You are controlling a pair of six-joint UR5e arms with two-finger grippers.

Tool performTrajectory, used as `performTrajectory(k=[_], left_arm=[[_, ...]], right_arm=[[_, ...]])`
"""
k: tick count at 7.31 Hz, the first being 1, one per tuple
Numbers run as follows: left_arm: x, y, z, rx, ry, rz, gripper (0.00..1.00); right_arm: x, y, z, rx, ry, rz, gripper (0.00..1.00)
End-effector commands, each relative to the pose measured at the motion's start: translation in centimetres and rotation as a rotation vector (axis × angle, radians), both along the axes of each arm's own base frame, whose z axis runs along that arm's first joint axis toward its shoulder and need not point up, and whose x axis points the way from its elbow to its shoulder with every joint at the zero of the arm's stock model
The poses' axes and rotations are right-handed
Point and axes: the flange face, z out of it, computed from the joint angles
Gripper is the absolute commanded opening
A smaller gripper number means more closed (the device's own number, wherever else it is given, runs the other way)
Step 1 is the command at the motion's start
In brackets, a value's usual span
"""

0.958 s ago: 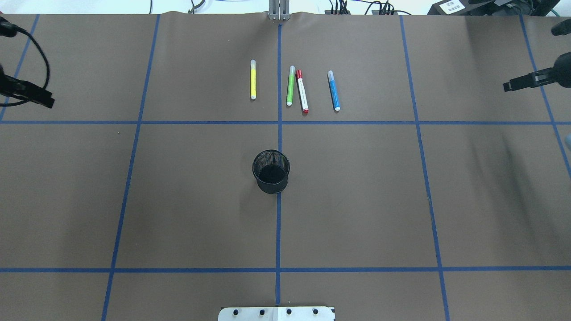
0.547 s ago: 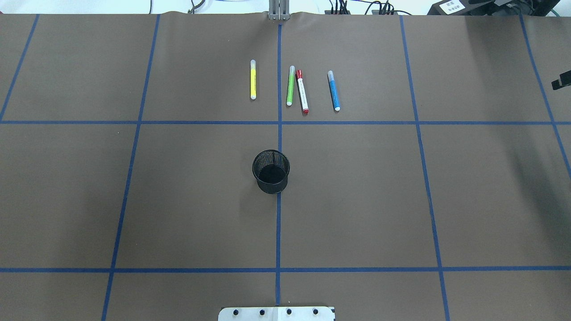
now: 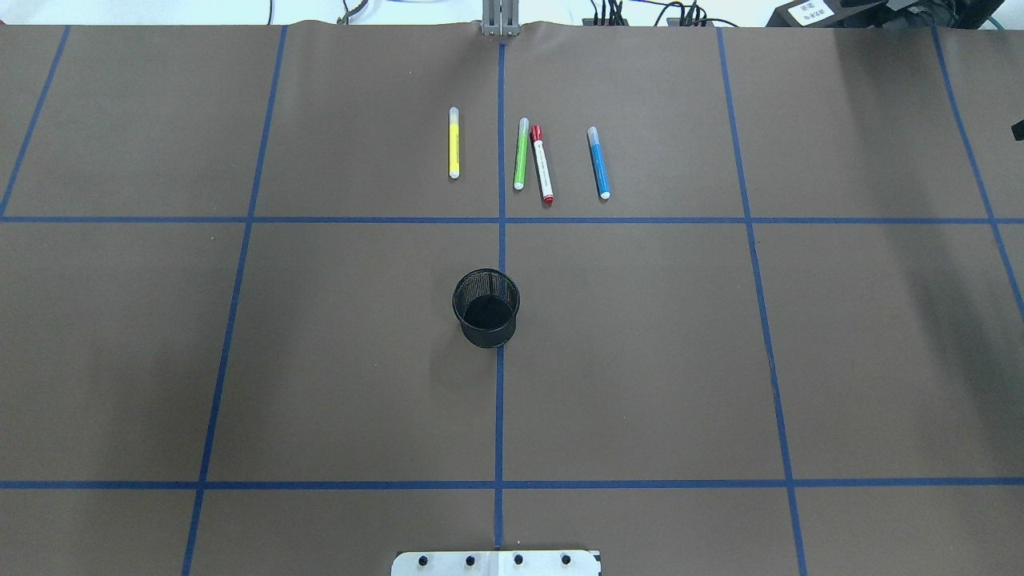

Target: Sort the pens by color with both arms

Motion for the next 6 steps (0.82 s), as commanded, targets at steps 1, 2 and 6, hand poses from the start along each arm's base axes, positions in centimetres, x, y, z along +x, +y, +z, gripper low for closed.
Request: performTrajectory(k=[1, 2, 6], left_arm=[[0.0, -0.1, 0.2, -0.048, -0.005, -0.001, 1.00], [0.3, 0.2, -0.2, -0.082, 0.040, 0.007, 1.00], [0.2, 0.4, -0.3, -0.078, 0.050, 0.008, 1.00]], right_arm=[[-0.8, 0.6, 1.2, -0.005, 0.036, -0.050, 1.00], [-1.0, 2.5, 2.1, -0.014, 0.037, -0.058, 1.00], [-0.3, 5.0, 2.1, -0.023, 0.037, -0.052, 1.00]])
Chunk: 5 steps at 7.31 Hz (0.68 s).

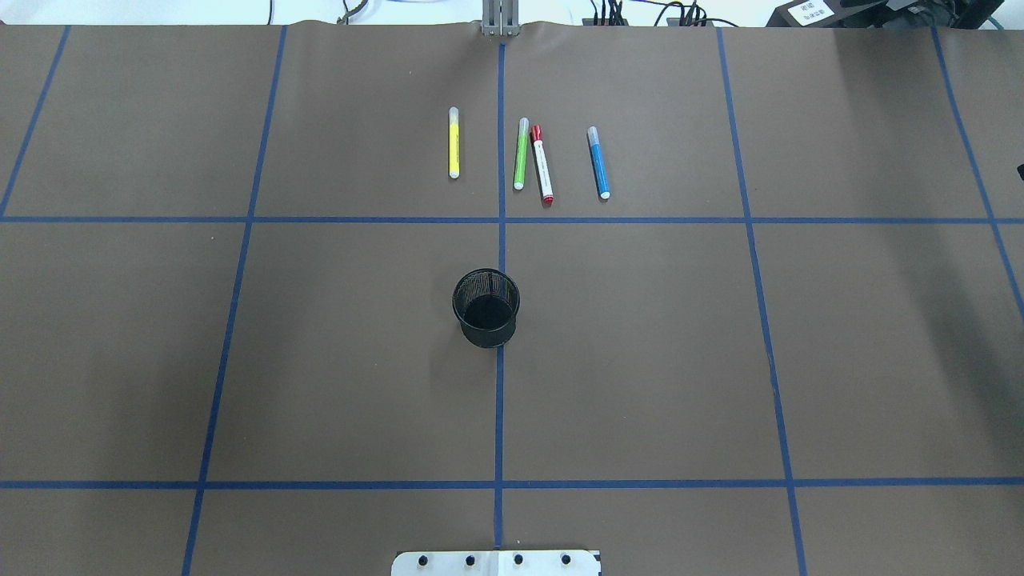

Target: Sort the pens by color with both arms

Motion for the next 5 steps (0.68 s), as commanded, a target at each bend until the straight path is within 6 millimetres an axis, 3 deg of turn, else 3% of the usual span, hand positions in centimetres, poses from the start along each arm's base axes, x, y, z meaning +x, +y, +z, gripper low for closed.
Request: performTrajectory(k=[1, 5], left_arm=[[0.14, -0.06, -0.15, 0.003, -0.002, 0.000, 1.00], [0.23, -0.41, -0.63, 0.004, 0.002, -0.006, 1.00]], right_arm=[[0.17, 0.33, -0.21, -0.008, 0.001, 0.000, 1.00], [-0.30, 0.36, -0.06, 0.007, 0.020, -0.029, 1.00]])
